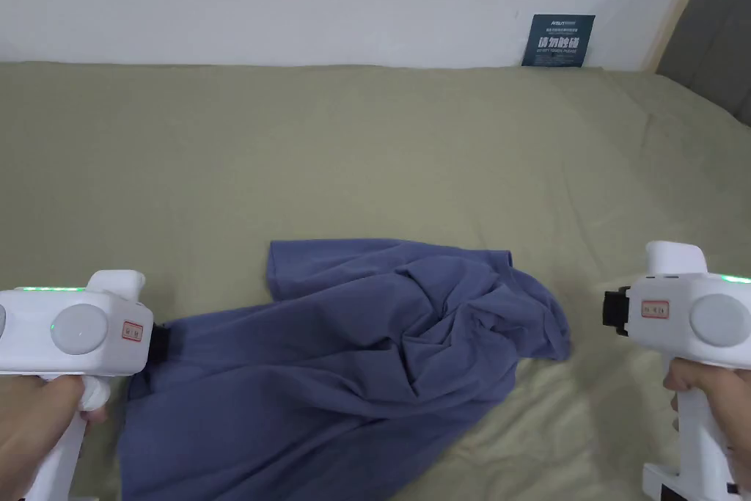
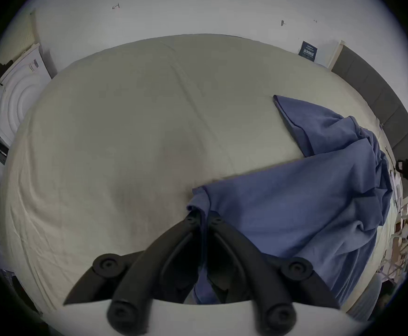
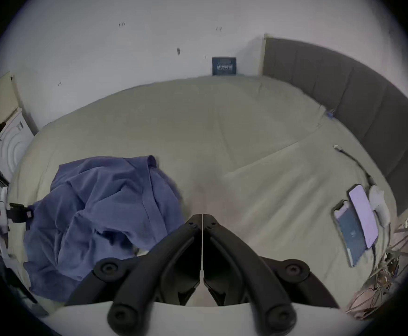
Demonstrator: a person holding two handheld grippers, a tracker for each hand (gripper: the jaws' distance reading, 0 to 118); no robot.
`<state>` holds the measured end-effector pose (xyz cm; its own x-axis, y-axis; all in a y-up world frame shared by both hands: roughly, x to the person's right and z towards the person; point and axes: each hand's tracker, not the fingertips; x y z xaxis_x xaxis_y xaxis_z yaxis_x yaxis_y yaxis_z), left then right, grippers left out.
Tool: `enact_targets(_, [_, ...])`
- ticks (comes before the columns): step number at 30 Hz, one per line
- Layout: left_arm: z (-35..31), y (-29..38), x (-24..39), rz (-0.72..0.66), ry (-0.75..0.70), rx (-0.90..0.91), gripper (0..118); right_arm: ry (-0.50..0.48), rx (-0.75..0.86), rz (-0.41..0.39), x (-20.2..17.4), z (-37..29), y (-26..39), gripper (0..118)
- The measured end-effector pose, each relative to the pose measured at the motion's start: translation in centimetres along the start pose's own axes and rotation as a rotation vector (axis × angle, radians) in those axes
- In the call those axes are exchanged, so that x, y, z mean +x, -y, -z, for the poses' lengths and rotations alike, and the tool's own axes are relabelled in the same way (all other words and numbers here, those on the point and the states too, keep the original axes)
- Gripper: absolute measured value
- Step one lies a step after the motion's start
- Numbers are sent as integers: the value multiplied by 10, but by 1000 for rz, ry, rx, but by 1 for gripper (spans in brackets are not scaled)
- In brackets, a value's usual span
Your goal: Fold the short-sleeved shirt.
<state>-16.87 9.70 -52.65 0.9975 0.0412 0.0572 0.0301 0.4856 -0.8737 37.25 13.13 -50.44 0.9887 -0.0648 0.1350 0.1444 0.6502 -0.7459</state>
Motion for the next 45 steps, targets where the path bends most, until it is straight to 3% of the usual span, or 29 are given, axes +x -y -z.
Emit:
enact_targets(3, [3, -1, 1, 18, -5, -3, 5, -99, -93, 17, -5, 26, -3, 4])
enact_targets(4, [3, -1, 1, 21, -7, -3, 5, -91, -88, 23, -6, 31, -3, 31])
enact_targets(6, [6, -1, 3, 23, -14, -4, 5, -108, -169, -16, -14, 50, 0, 107])
enact_targets(7, [6, -1, 4, 22, -17, -4, 5, -90, -128, -24, -19, 53, 2, 116])
enact_targets(9, [8, -1, 4, 20, -22, -5, 5, 22, -164, -105, -29, 70, 3, 106])
enact_targets(11, [9, -2, 3, 16, -22, -7, 5, 45, -205, -132, -34, 82, 7, 105])
enact_targets(14, [8, -2, -1, -9, -6, -9, 5, 31, -198, -114, -37, 77, 7, 90])
enact_targets(15, [7, -2, -4, -31, 6, -8, 5, -10, -193, -117, -36, 69, 4, 75])
enact_targets(16, [4, -2, -6, -56, 17, -6, 5, -36, -173, -120, -38, 61, 3, 33])
enact_targets(17, [-2, -2, -9, -73, 28, 3, 5, -44, -154, -125, -40, 53, 1, 9])
enact_targets(18, [-9, -1, -11, -77, 22, 4, 5, -1, -125, -134, -44, 39, -1, 9])
enact_targets(21, [-46, 1, -20, -105, 30, 79, 5, -29, -82, -145, -41, 4, -9, 9])
enact_targets(29, [-218, 1, -72, -129, -58, 310, 5, -79, 148, -136, -25, -126, -46, 9])
enact_targets(33, [-286, -8, -95, -210, -15, 390, 5, -139, 221, -121, -34, -174, -70, 9])
enact_targets(35, [-314, -17, -95, -190, -40, 438, 5, -135, 275, -162, -48, -197, -86, 9])
enact_targets(39, [-347, -44, -88, -163, -138, 501, 5, -98, 368, -216, -76, -227, -121, 9])
enact_targets(45, [-364, -105, -81, -149, -229, 554, 5, -39, 448, -210, -100, -245, -186, 9])
